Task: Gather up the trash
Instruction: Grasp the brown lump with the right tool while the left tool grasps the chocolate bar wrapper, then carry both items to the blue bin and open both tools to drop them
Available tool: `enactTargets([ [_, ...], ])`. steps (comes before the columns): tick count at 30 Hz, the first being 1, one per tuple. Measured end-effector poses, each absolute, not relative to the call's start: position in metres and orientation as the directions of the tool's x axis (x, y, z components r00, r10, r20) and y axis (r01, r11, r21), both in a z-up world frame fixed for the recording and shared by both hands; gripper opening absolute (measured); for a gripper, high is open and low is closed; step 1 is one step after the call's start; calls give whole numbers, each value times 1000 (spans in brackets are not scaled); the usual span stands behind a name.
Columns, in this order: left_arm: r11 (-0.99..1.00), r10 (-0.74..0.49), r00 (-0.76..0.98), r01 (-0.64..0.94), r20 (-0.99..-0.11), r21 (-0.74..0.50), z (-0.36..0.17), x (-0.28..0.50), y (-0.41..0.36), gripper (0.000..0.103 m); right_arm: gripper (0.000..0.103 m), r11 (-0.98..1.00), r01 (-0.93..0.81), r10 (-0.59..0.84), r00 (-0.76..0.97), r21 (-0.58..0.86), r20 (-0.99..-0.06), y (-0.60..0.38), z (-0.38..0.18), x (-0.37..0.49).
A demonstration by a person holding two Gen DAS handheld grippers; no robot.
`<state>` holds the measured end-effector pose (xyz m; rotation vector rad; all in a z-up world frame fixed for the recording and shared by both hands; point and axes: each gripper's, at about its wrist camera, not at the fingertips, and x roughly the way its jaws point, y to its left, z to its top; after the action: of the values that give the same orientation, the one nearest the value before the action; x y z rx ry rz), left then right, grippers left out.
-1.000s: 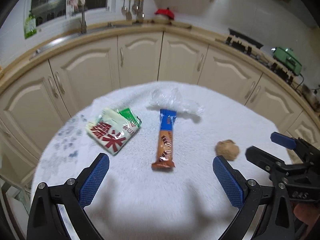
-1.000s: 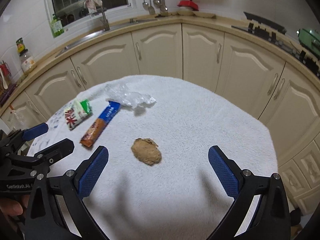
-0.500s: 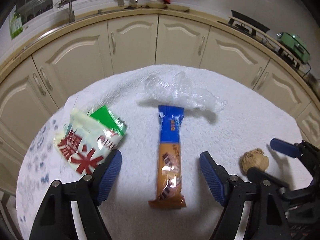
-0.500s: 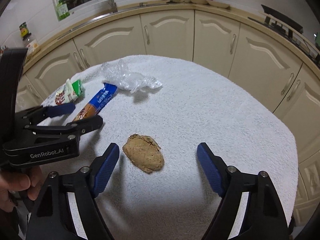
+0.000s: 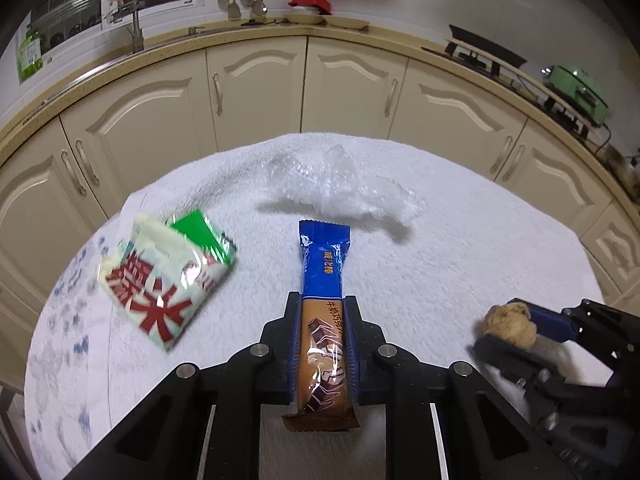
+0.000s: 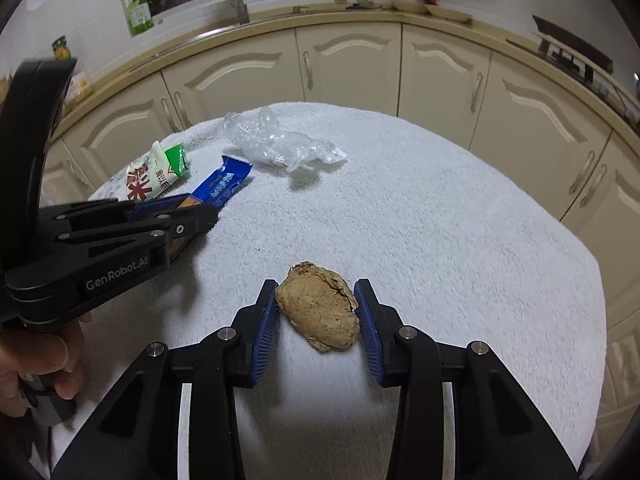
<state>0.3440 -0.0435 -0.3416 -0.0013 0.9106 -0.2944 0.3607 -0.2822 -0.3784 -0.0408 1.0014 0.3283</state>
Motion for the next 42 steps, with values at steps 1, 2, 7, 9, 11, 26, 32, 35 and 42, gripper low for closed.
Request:
enactTargets([
  [1,959,-258,573,252,-778,-132,-342,342,-43,15,39,953,-277,253,496,125,-831,-287,-377,357],
  [2,958,-264,570,252,-778,-140,-341,338,-43,15,39,954,-268,258,497,136,-829,-292,-375,353],
  [7,954,-283,579,252,-765,-163,-330,316,-42,15,39,957,-240,268,515,163,-814,-309,-361,332],
  [9,952,-290,590,257,-753,-165,-320,292,-40,15,39,959,-233,263,528,161,-808,-313,-354,323],
  [11,950,-299,607,262,-737,-170,-309,271,-41,15,39,959,-227,268,541,168,-798,-319,-346,314],
  [26,909,-404,705,379,-582,-172,-238,120,-45,15,39,963,-179,268,674,199,-688,-364,-264,227],
  [32,883,-452,709,440,-542,-162,-218,74,-54,15,39,967,-153,248,741,203,-624,-391,-224,190],
  [35,870,-474,703,469,-530,-155,-213,62,-68,15,39,974,-121,215,769,193,-603,-409,-212,176],
  [42,820,-541,662,553,-519,-149,-207,45,-102,15,39,981,2,114,801,193,-588,-466,-204,146],
])
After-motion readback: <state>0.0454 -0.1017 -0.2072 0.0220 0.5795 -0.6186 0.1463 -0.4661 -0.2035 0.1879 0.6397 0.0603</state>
